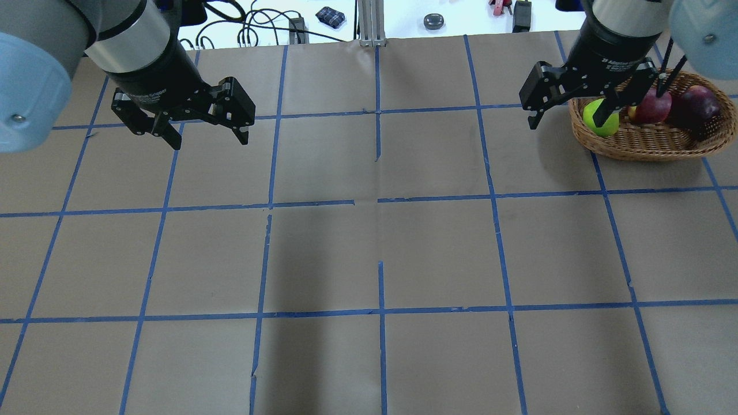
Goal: Put all apples into basket
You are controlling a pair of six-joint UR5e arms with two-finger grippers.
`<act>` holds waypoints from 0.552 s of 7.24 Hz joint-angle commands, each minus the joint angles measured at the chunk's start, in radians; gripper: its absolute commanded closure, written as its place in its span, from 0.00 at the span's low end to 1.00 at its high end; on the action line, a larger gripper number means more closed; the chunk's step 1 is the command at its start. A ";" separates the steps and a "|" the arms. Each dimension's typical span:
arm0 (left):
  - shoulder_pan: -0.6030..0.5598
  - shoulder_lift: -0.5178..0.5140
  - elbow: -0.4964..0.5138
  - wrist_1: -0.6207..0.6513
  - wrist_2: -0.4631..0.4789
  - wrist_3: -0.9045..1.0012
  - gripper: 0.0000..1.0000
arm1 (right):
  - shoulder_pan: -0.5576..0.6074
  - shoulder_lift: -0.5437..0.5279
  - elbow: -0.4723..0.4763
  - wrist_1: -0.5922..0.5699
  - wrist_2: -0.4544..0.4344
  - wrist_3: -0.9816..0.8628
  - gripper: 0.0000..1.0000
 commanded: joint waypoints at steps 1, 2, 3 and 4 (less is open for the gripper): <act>0.000 0.000 0.000 0.000 0.000 0.000 0.00 | 0.014 -0.011 0.024 0.004 -0.014 0.034 0.00; 0.000 0.000 0.000 0.000 0.000 0.000 0.00 | 0.015 -0.040 0.023 0.042 -0.009 0.035 0.00; 0.000 0.000 0.000 0.000 0.000 0.000 0.00 | 0.017 -0.063 0.026 0.044 -0.008 0.037 0.00; 0.000 -0.001 0.002 0.000 0.000 0.000 0.00 | 0.017 -0.068 0.026 0.044 -0.018 0.037 0.00</act>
